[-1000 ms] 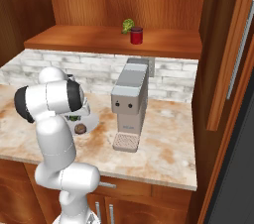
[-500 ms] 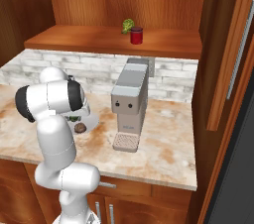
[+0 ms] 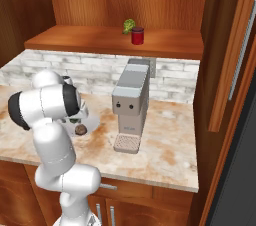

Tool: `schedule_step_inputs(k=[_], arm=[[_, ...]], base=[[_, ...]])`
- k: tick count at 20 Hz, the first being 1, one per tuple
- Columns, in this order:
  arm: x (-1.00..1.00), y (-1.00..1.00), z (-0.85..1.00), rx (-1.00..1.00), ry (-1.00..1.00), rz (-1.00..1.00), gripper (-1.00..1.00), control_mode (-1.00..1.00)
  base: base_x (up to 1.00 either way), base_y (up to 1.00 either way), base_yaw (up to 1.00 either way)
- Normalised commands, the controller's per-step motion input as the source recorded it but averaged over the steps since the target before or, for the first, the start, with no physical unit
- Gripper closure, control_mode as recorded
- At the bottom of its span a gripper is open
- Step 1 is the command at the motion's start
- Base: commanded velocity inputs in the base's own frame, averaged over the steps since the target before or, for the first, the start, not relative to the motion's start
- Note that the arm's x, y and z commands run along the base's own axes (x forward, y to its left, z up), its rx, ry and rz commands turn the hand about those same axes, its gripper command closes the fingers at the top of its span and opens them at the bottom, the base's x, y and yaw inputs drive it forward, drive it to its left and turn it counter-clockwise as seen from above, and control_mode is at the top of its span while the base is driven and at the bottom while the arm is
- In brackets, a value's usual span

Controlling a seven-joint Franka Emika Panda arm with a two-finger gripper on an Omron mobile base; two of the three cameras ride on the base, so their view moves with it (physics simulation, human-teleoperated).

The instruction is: Pick the avocado and bread from the counter and place them on the plate. Then pick the jam from the cabinet and place it next to the plate. Lastly close the cabinet door.

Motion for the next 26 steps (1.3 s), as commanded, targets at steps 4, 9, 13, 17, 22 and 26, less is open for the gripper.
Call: schedule_step_inputs(k=[4,9,13,17,22,26], arm=[[-0.58,-0.11,0.45,0.04,-0.14,-0.12,-1.00,-1.00],[-0.62,-0.27,0.59,0.07,-0.17,-0.20,-1.00,-1.00],[-0.64,-0.27,0.39,0.06,-0.15,-0.20,-1.00,-1.00],[-0.58,-0.24,0.42,0.05,-0.16,-0.18,-1.00,-1.00],[-0.34,-0.17,0.60,0.03,-0.17,-0.10,-1.00,-1.00],[-0.41,-0.18,0.53,0.01,-0.13,-0.05,-1.00,-1.00]], base=[[0.00,0.00,0.00],[0.00,0.00,0.00],[0.00,0.00,0.00],[0.00,0.00,0.00],[0.00,0.00,0.00],[0.00,0.00,0.00]])
